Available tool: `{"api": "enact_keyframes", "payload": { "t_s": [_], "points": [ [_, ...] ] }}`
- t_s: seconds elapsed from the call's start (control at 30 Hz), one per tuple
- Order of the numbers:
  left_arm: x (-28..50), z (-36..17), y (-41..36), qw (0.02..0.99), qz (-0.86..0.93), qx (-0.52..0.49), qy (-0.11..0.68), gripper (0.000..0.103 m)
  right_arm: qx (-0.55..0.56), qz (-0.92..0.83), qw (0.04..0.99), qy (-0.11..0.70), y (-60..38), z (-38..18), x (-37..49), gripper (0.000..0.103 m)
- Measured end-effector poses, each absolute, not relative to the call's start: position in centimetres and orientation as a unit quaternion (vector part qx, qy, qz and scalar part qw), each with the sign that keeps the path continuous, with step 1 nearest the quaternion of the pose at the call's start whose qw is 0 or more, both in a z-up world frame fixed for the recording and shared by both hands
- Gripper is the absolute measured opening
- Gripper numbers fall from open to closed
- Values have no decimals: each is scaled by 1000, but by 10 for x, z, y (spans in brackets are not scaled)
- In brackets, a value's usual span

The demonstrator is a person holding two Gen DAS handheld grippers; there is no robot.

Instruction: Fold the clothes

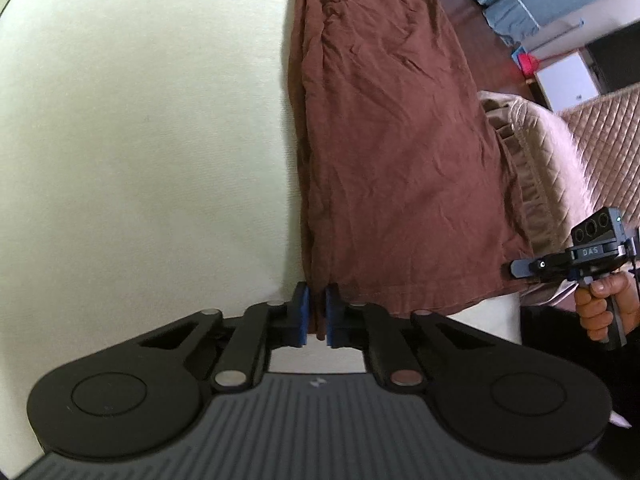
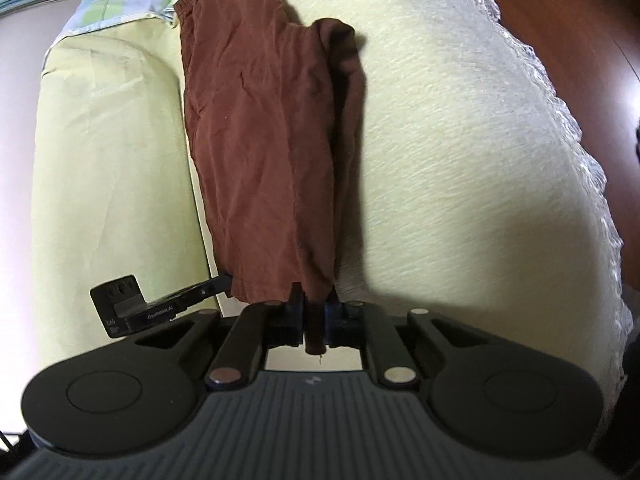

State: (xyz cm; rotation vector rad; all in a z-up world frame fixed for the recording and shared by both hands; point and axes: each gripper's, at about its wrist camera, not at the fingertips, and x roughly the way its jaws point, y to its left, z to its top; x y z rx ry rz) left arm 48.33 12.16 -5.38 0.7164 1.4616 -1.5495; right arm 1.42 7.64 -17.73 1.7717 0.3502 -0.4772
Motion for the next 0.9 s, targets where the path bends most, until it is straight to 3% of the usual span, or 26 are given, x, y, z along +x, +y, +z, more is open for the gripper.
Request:
{"api": "enact_keyframes", "payload": {
  "t_s": [0.9],
  "points": [
    [507,8,92,422,-600,197,650,3,858,-189,467,99,23,-120,3,7]
  ]
}}
